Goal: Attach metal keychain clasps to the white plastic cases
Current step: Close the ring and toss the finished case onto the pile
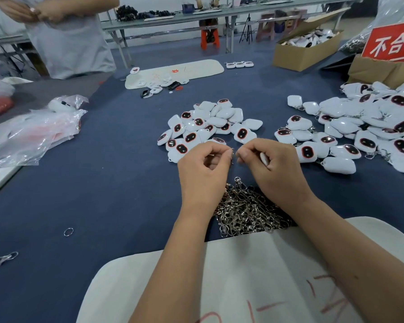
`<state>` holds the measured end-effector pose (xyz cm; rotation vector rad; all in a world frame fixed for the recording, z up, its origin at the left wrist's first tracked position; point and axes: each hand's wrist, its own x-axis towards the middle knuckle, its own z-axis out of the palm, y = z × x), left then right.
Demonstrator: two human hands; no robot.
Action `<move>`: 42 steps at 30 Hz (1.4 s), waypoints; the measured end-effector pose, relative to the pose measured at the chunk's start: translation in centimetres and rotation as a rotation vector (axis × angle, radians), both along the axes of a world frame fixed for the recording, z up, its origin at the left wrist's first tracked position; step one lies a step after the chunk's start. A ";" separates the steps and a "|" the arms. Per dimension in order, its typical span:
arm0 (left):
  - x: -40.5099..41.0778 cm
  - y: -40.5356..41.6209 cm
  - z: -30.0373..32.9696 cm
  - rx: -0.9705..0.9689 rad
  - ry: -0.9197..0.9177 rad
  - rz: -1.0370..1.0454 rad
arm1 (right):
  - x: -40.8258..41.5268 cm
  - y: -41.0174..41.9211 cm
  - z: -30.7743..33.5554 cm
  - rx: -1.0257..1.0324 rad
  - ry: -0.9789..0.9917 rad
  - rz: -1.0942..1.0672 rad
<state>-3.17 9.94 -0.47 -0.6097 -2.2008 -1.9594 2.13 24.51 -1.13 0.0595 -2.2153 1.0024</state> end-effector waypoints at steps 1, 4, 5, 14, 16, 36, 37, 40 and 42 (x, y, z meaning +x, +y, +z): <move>0.0 0.0 0.1 0.012 -0.008 -0.014 | 0.0 0.1 0.0 -0.027 -0.007 0.015; 0.0 0.0 0.1 0.033 -0.049 -0.060 | -0.1 0.0 0.1 -0.059 -0.011 0.053; 0.0 0.0 0.1 0.026 -0.063 -0.070 | -0.1 0.0 0.1 -0.072 -0.009 0.059; -0.4 -0.1 -0.4 -0.044 -0.077 -0.150 | -0.3 0.7 -0.2 -0.154 -0.120 0.082; -0.5 0.0 -0.4 -0.007 -0.108 -0.222 | -0.4 1.0 -0.3 -0.274 -0.149 0.110; -0.2 0.5 -0.7 -0.160 0.055 -0.151 | -0.2 0.1 0.1 -0.246 -0.102 0.053; -0.3 0.5 -0.8 -0.187 0.078 -0.138 | -0.1 -0.1 0.0 -0.179 -0.071 0.037; -0.3 0.4 -1.0 -0.241 0.149 -0.105 | -0.1 -0.1 -0.1 -0.050 -0.030 0.016; -0.3 0.4 -1.1 -0.260 0.181 -0.097 | -0.2 0.1 -0.1 0.022 -0.032 -0.010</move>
